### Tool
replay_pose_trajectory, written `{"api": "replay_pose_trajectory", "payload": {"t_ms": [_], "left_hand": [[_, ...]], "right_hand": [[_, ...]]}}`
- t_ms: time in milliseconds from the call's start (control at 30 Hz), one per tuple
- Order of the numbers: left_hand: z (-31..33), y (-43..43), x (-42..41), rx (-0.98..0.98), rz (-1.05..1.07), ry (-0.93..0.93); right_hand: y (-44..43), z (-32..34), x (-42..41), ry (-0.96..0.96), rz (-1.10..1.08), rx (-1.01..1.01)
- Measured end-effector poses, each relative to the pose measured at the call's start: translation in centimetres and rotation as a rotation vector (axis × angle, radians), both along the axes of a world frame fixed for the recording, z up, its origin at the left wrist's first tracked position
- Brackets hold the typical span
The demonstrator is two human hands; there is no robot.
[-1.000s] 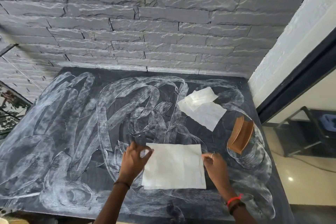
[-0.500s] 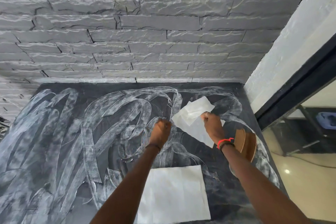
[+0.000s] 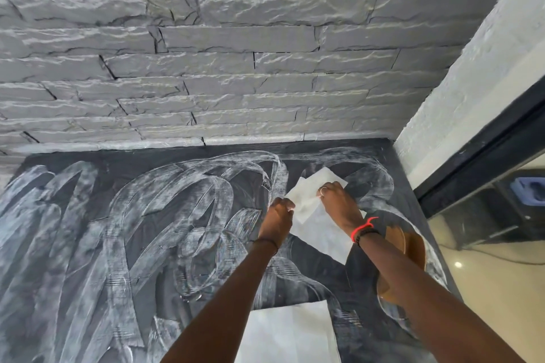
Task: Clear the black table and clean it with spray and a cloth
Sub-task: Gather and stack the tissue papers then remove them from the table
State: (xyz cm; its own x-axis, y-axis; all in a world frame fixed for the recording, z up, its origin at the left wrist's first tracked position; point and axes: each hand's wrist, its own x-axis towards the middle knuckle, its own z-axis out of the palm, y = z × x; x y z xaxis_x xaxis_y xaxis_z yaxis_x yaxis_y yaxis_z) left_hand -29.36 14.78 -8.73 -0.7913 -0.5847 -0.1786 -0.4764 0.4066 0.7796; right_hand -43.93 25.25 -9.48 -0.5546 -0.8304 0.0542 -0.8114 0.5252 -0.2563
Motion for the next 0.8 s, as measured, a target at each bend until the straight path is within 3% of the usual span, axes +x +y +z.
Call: {"api": "replay_pose_trajectory", "payload": {"t_ms": [133, 233, 333, 433, 533, 633, 800], "left_hand": [[-0.5, -0.4, -0.6, 0.068, 0.038, 0.022], [0.1, -1.2, -1.1, -0.007, 0.036, 0.111], [1.4, -2.3, -1.6, -0.086, -0.001, 0.159], [2.5, -3.5, -2.2, -0.144, -0.029, 0.053], [4.1, -4.3, -2.0, 0.038, -0.009, 0.042], [5.7, -4.5, -1.1, 0.359, 0.049, 0.194], [8.7, -3.3, 1.2, 0.55, 0.081, 0.293]], "right_hand": [[-0.5, 1.5, -0.6, -0.105, -0.056, -0.106], [-0.7, 4.2, -0.6, -0.283, -0.092, -0.159], [-1.0, 7.6, -1.0, -0.517, -0.118, -0.205], [-0.8, 9.7, -1.5, -0.887, -0.247, -0.389], [-0.5, 11.4, -2.1, -1.212, -0.415, -0.608], [0.5, 12.0, -2.7, -1.331, -0.522, -0.65], [2.4, 11.5, -0.6, -1.524, -0.562, -0.682]]}}
